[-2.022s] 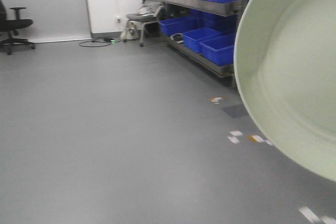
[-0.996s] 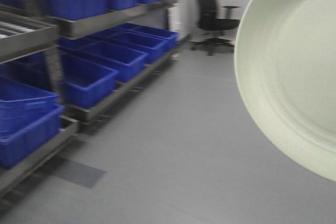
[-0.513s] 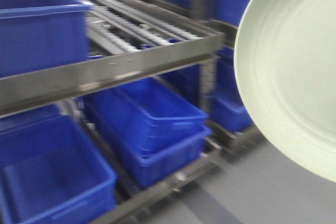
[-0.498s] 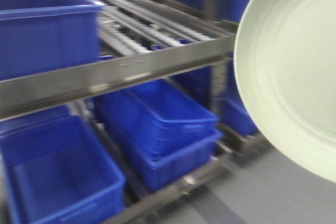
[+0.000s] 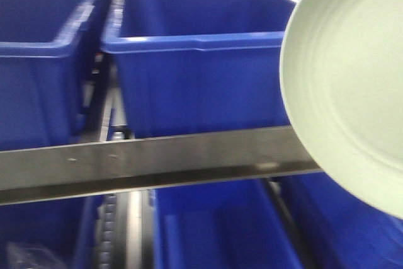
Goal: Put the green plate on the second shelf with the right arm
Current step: 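Extend the right gripper with the plate over the shelf between bins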
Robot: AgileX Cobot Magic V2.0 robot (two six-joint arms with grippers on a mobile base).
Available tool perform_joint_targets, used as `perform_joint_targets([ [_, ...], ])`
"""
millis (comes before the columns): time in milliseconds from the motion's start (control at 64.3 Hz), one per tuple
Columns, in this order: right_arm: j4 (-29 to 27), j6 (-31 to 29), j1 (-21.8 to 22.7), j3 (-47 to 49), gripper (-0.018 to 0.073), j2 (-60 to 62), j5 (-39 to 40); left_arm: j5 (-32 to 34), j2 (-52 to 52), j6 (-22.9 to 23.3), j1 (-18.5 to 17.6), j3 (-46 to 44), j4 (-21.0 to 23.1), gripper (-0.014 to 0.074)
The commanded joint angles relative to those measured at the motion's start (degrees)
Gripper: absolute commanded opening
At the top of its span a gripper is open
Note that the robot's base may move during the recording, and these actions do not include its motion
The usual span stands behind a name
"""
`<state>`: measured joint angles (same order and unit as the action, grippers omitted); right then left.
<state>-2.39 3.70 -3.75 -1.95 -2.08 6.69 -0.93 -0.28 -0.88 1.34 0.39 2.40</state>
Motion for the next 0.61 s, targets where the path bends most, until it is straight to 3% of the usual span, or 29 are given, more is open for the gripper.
perform_joint_targets([
  [0,-0.3,0.4,0.3,1.4,0.0054,-0.7,6.4,4.6,-1.0,0.1,0.0,2.4,0.3,0.013],
  [591,-0.3,0.4,0.3,1.4,0.0054,-0.8,6.4,4.6,-0.9,0.1,0.0,2.4,0.3,0.013],
])
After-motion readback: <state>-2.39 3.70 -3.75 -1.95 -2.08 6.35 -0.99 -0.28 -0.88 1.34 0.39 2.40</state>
